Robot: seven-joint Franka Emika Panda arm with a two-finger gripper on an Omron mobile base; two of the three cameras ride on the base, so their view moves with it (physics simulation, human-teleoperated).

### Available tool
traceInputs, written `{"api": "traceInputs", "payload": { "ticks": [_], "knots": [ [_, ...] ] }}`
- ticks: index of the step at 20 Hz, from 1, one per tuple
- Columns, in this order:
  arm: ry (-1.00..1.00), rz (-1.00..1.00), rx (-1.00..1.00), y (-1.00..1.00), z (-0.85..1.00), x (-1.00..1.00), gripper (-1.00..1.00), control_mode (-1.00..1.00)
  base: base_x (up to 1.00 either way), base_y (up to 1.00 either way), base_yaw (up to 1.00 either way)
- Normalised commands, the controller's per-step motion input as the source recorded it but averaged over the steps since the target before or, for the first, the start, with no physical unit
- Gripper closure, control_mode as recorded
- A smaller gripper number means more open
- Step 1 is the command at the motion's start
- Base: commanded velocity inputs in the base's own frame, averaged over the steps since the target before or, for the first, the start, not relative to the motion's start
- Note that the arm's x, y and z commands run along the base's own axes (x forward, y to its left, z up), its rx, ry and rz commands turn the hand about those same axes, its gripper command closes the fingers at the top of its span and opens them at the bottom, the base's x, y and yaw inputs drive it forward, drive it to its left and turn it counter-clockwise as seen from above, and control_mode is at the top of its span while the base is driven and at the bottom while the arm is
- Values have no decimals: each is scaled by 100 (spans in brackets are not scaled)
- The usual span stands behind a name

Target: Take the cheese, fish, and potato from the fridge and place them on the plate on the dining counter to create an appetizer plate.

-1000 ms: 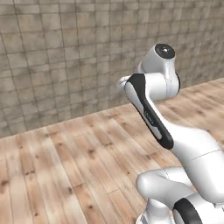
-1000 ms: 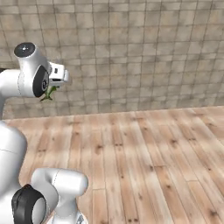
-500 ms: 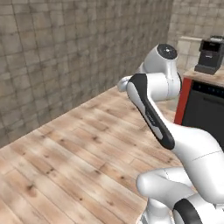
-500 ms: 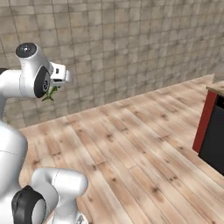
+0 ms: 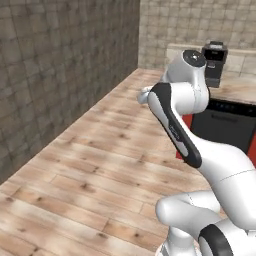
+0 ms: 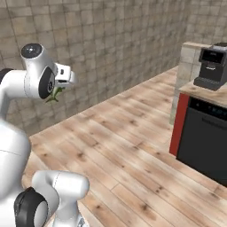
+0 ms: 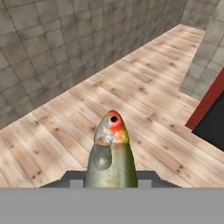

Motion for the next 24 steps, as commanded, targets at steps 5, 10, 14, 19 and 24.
{"api": "traceInputs", "payload": {
  "ticks": [5, 10, 14, 19, 24],
  "knots": [
    [0, 0, 0, 0, 0, 0, 100, 100, 100, 72, -42],
    [0, 0, 0, 0, 0, 0, 100, 100, 100, 77, -35],
    [0, 0, 0, 0, 0, 0, 100, 100, 100, 60, -25],
    [0, 0, 0, 0, 0, 0, 100, 100, 100, 47, -26],
    [0, 0, 0, 0, 0, 0, 100, 100, 100, 39, -28]
  ]
}}
